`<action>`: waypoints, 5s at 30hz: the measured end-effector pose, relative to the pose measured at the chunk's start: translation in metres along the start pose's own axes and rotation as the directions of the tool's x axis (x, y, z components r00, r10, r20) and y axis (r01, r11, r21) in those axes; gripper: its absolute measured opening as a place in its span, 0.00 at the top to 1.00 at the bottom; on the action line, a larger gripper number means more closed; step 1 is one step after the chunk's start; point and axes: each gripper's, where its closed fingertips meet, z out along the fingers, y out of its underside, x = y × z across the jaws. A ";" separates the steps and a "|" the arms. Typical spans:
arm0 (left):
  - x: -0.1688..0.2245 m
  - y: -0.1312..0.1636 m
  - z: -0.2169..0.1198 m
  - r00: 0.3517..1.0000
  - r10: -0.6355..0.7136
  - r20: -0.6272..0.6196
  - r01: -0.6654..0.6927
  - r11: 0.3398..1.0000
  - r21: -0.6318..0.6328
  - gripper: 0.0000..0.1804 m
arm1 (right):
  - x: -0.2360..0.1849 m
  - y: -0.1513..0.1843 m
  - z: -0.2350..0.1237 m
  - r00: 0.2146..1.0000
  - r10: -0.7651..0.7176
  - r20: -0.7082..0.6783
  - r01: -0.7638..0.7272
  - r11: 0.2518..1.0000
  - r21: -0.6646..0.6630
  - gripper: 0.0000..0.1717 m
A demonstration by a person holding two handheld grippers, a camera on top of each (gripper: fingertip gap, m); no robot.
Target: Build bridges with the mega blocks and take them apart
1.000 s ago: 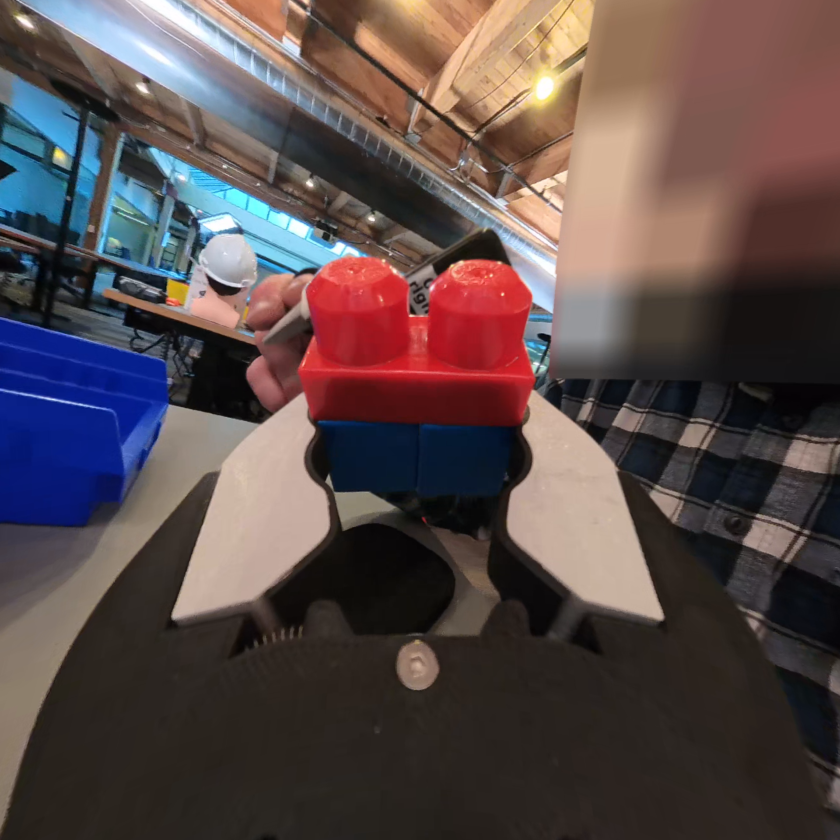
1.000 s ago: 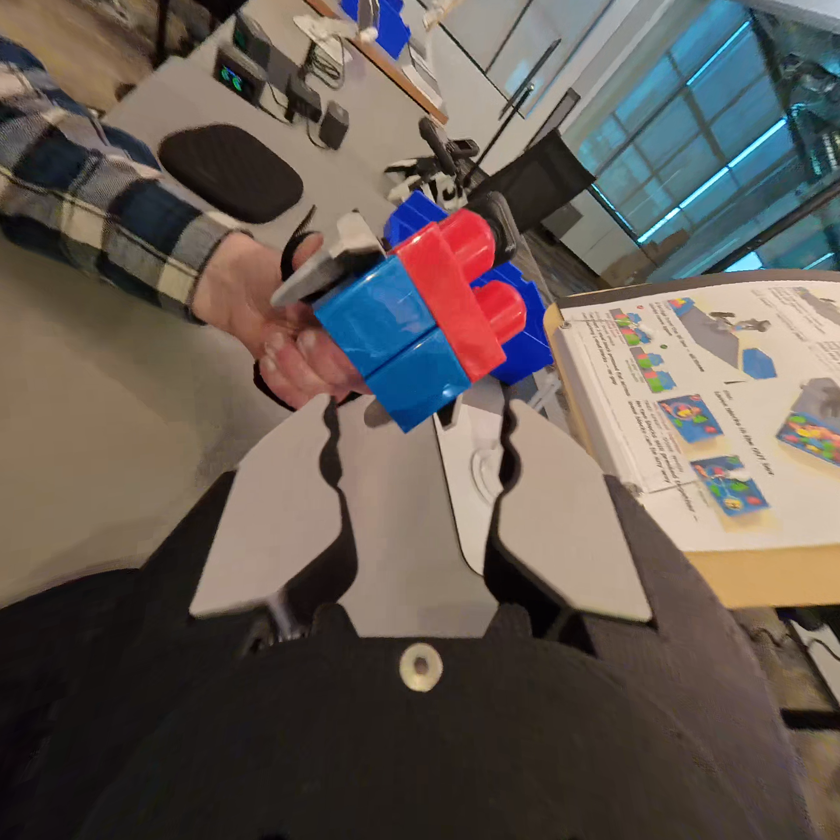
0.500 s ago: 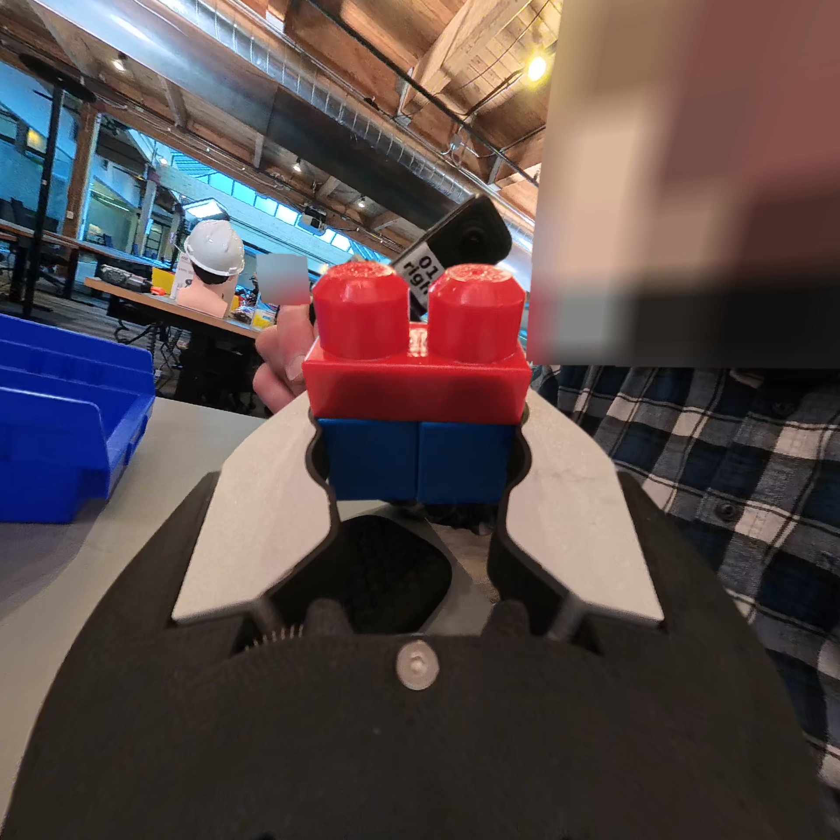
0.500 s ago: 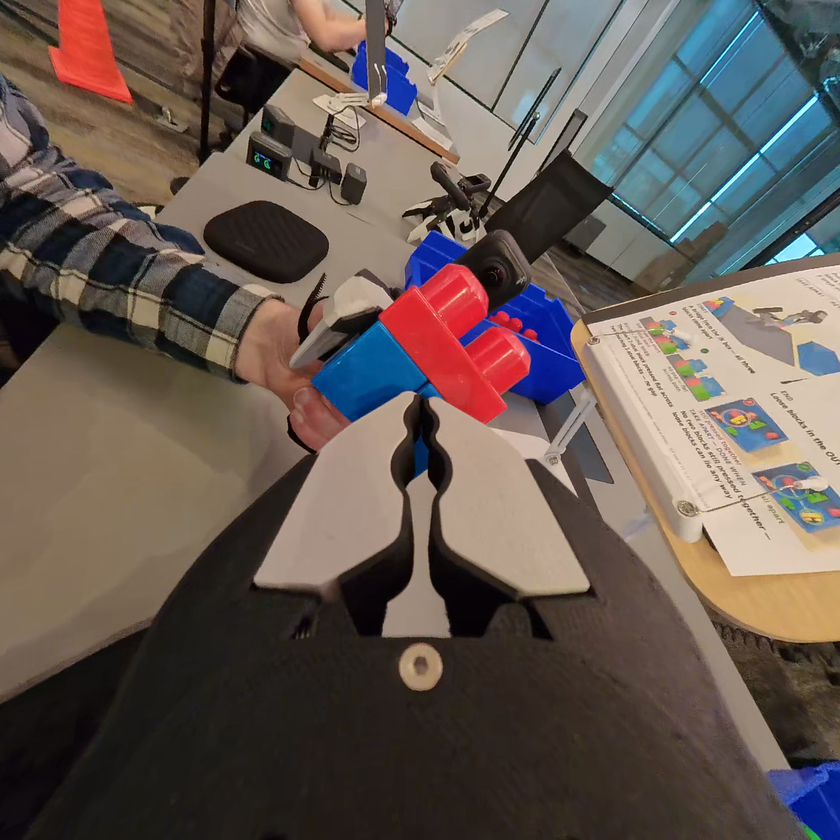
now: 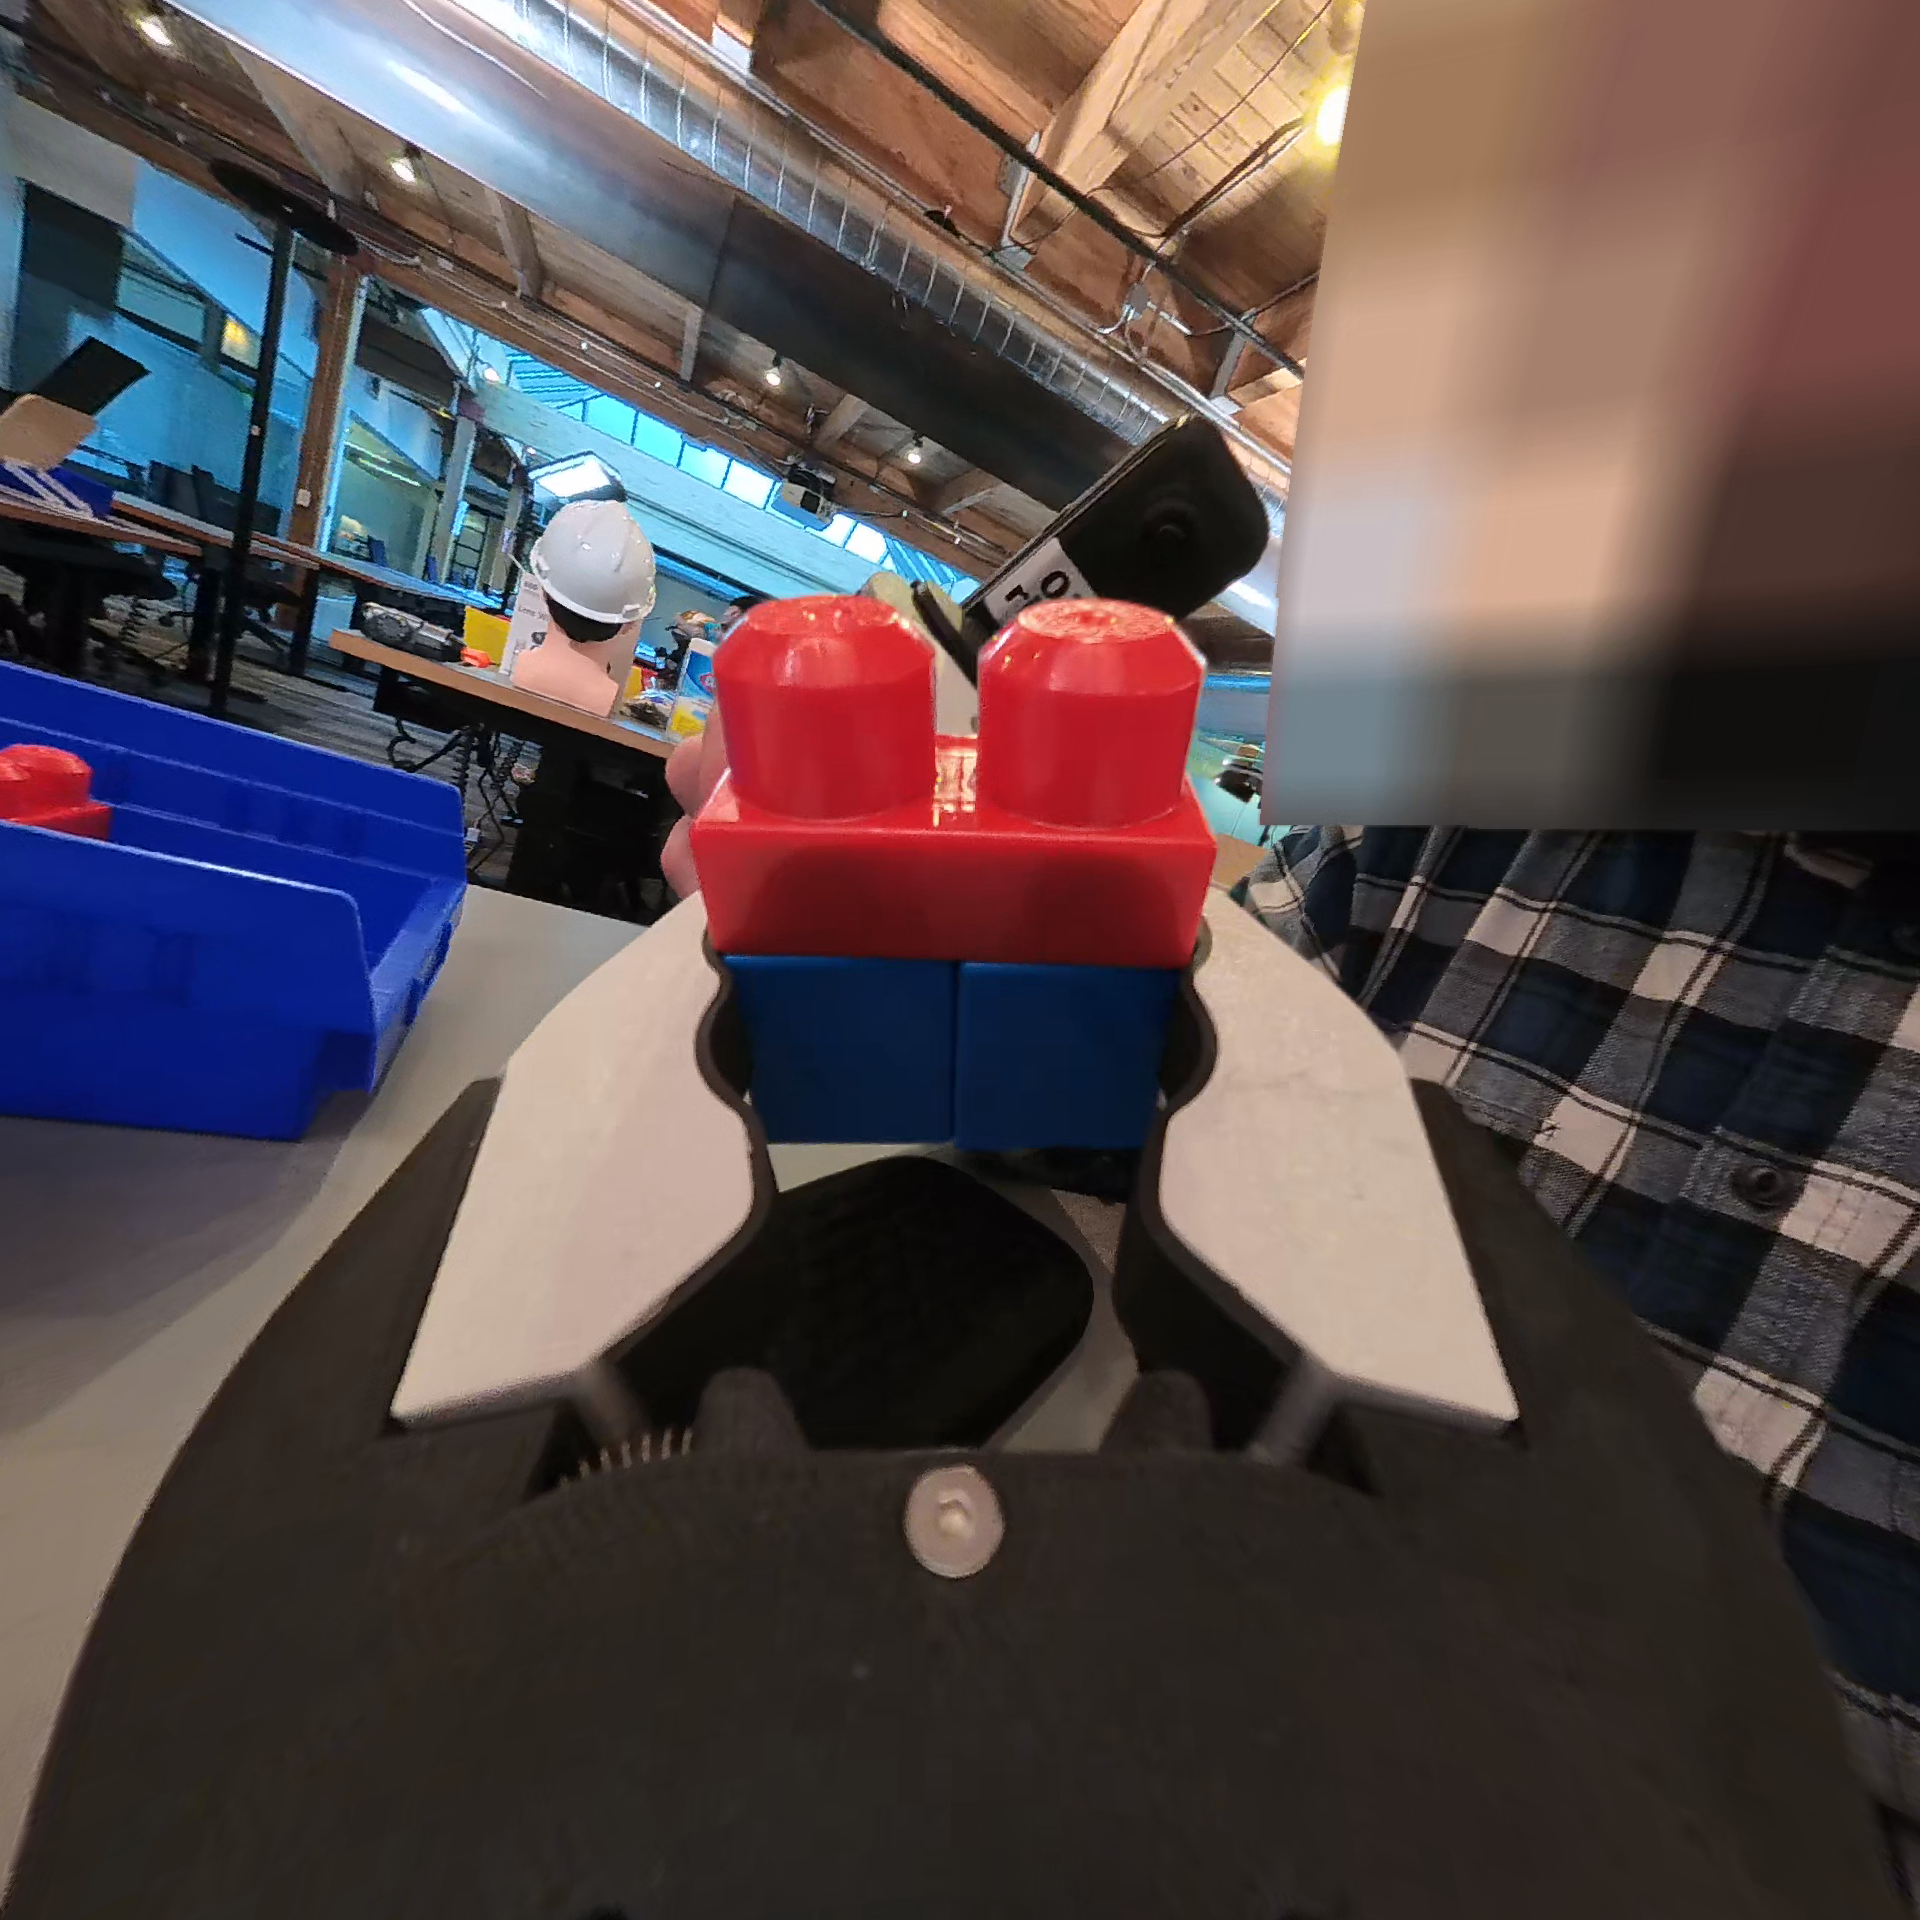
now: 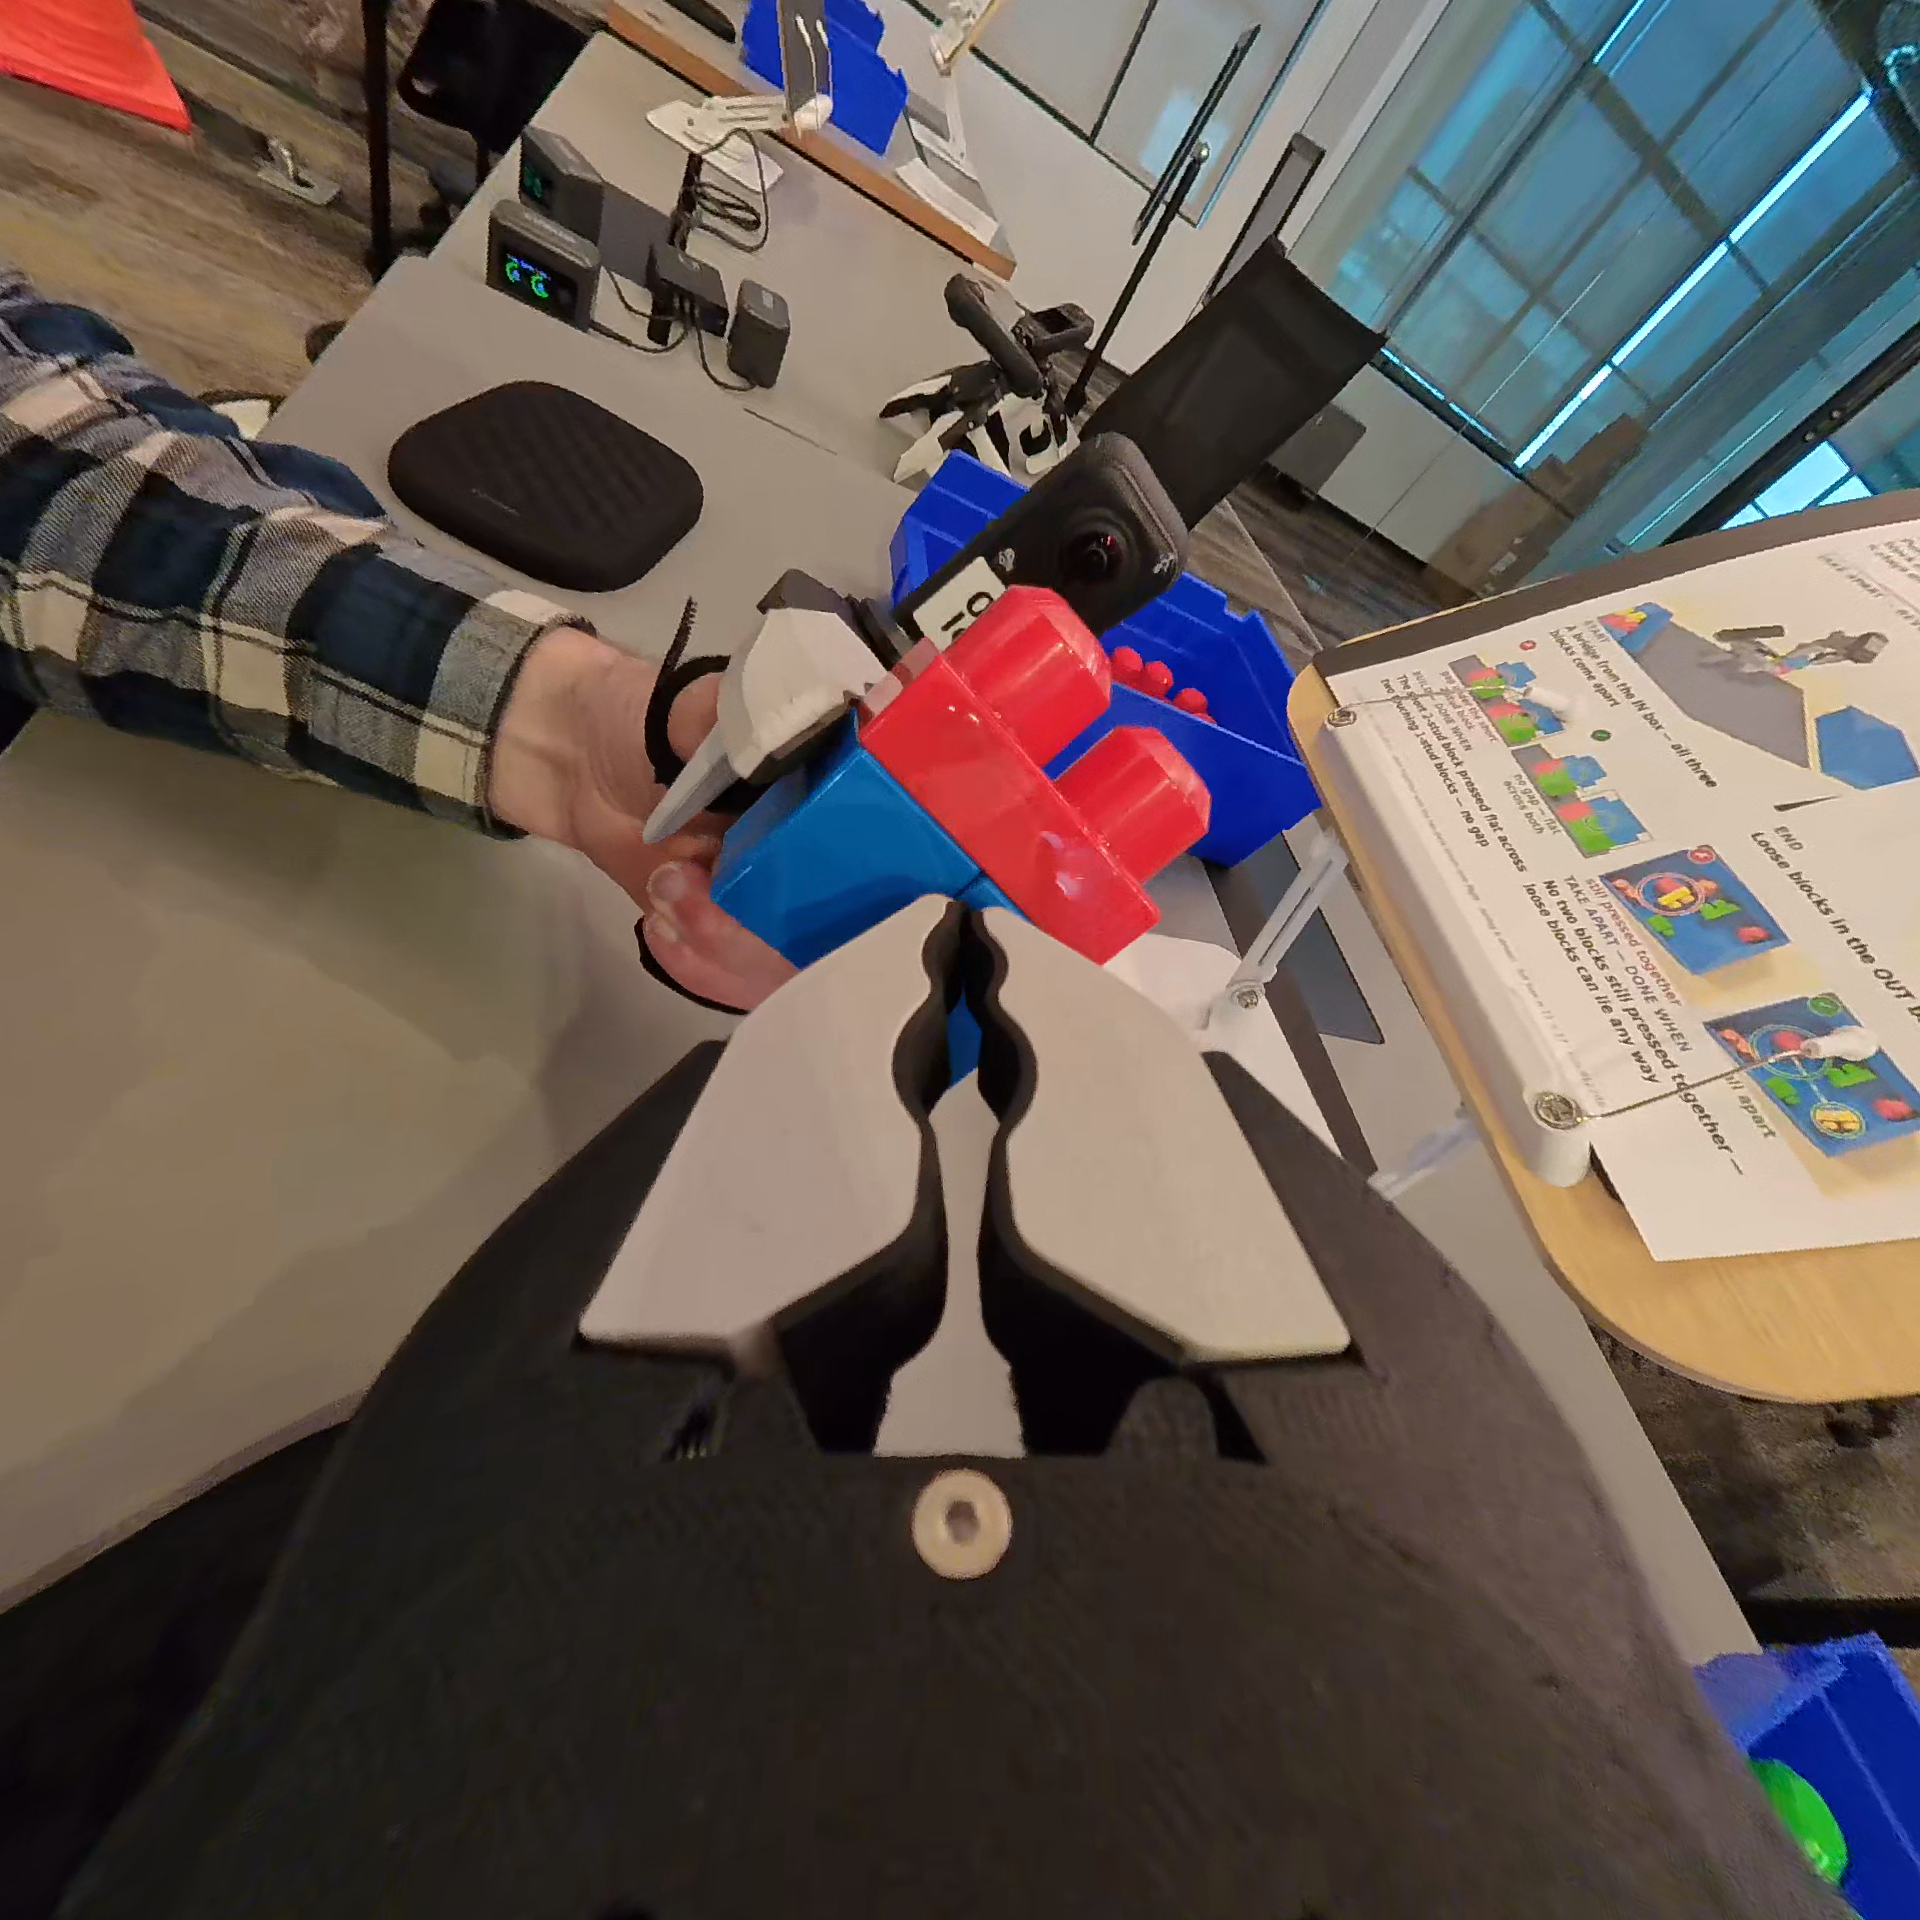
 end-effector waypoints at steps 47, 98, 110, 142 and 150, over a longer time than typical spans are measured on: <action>-0.026 0.009 -0.023 0.945 -0.304 -0.122 0.313 0.947 0.066 0.55 | 0.011 0.045 0.059 0.981 -0.182 0.064 0.193 0.906 -0.376 0.43; -0.022 -0.004 0.007 0.953 0.167 0.255 -0.138 0.982 -0.128 0.76 | 0.027 0.018 0.023 0.871 -0.468 -0.147 0.281 0.721 -0.634 0.43; -0.013 -0.003 -0.001 0.972 0.164 0.171 -0.140 0.980 -0.140 0.77 | 0.018 -0.002 -0.010 0.965 0.226 0.135 -0.149 0.891 -0.430 0.74; -0.025 -0.020 -0.009 0.984 -0.071 0.161 0.057 0.994 0.091 0.80 | 0.033 0.014 0.007 0.924 -0.365 -0.113 0.241 0.787 -0.568 0.38; -0.022 -0.022 -0.007 0.979 -0.028 0.202 0.016 0.998 0.060 0.80 | 0.034 0.019 0.010 0.883 -0.456 -0.108 0.299 0.726 -0.619 0.45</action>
